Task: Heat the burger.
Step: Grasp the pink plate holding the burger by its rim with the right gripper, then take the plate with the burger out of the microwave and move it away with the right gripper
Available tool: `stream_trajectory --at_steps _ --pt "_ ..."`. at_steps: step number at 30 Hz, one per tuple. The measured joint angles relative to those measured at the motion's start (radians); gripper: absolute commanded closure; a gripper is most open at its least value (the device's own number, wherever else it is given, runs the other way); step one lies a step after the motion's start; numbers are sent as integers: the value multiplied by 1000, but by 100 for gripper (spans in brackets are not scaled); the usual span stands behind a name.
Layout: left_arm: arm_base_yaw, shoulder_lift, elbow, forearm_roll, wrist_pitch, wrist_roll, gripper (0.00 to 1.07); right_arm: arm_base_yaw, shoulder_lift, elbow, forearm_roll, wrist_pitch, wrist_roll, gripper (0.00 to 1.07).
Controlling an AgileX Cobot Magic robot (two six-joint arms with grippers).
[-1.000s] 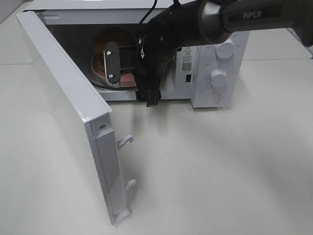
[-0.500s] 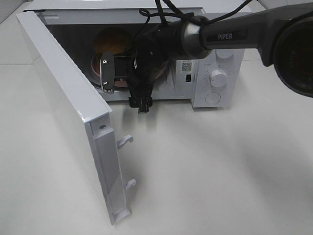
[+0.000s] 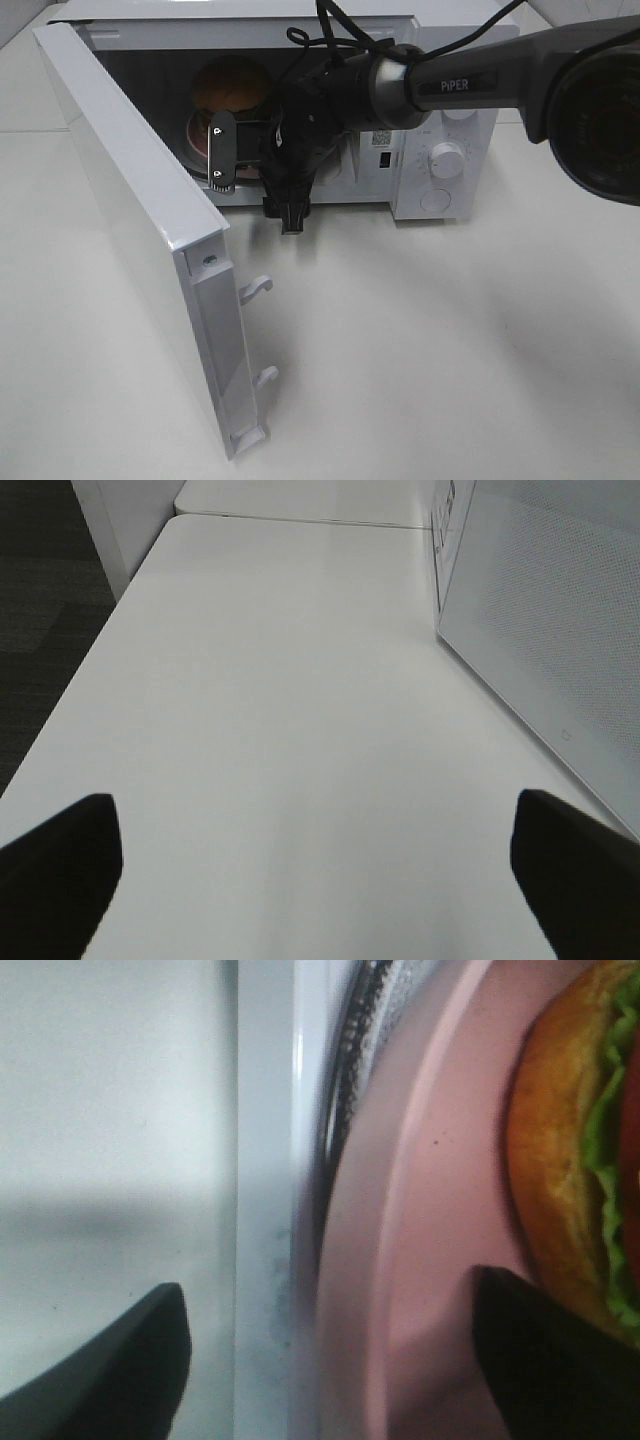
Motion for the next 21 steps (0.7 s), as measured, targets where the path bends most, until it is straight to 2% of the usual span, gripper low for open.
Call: stream_trajectory --at_steps 1,2,3,4,5,6,21 --pt "0 0 0 1 0 0 9 0 0 0 0 -9 0 60" --pt "0 0 0 1 0 0 9 0 0 0 0 -9 0 60" --pt "0 0 0 1 0 0 9 0 0 -1 0 -14 1 79" --pt "0 0 0 1 0 0 9 0 0 -1 0 -14 1 79" --pt "0 0 0 1 0 0 9 1 -9 -3 10 1 6 97" --pt "0 0 0 1 0 0 9 6 -18 -3 35 23 18 106" --pt "0 0 0 1 0 0 9 7 -36 -7 60 43 24 107"
